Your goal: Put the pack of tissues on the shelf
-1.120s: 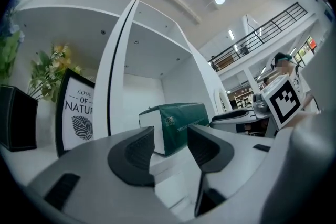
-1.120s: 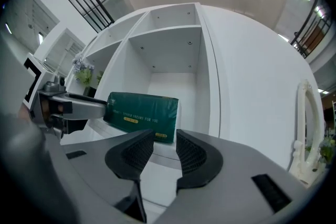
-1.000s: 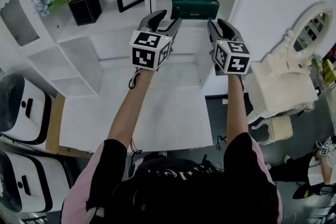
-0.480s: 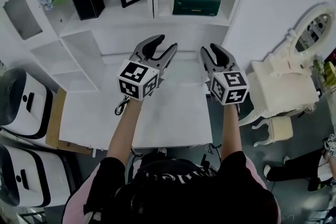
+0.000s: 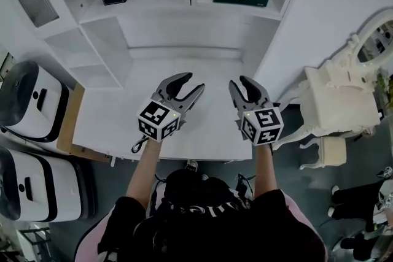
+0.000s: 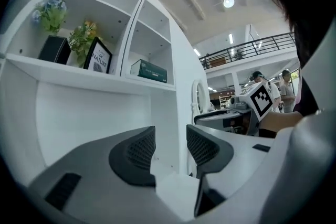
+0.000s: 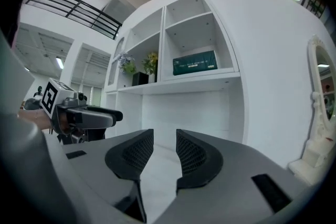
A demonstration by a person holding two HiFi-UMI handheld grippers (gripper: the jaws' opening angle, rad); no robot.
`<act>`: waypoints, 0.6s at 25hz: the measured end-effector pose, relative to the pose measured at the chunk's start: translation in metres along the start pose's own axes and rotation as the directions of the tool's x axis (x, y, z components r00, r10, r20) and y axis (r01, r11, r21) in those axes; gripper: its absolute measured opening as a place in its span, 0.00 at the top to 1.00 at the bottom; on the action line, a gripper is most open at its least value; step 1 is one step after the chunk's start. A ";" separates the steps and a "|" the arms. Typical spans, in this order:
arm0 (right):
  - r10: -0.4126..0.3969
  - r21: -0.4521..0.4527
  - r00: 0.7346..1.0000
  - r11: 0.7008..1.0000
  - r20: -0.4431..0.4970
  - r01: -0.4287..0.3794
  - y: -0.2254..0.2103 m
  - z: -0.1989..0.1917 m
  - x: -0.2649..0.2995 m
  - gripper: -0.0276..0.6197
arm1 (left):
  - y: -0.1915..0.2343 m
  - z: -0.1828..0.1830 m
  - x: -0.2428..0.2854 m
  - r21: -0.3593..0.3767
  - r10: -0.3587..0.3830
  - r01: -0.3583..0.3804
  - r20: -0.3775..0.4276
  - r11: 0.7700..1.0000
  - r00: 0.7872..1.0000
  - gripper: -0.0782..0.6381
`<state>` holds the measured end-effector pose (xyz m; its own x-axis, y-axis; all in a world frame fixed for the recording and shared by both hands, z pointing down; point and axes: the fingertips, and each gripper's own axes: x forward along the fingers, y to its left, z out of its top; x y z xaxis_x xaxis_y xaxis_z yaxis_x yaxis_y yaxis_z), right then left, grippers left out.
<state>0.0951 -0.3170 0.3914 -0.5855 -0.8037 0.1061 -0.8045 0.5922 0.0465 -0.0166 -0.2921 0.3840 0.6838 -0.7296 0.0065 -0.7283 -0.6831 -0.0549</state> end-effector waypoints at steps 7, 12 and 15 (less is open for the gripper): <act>0.125 0.065 0.989 0.991 -0.076 -0.120 0.046 -0.054 -0.017 0.71 | -0.027 -0.055 -0.054 -0.076 0.072 -0.078 -0.076 0.994 0.995 0.62; 0.201 0.101 0.973 0.977 -0.117 -0.189 0.077 -0.087 -0.026 0.71 | -0.050 -0.094 -0.095 -0.119 0.119 -0.136 -0.142 0.984 0.983 0.63; 0.235 0.124 0.962 0.968 -0.136 -0.219 0.091 -0.101 -0.029 0.71 | -0.059 -0.115 -0.118 -0.127 0.152 -0.179 -0.197 0.976 0.968 0.63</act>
<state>0.0484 -0.2340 0.4932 -0.7389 -0.6265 0.2480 -0.6630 0.7417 -0.1017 -0.0594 -0.1690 0.5011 0.5429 -0.8168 0.1951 -0.8385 -0.5401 0.0721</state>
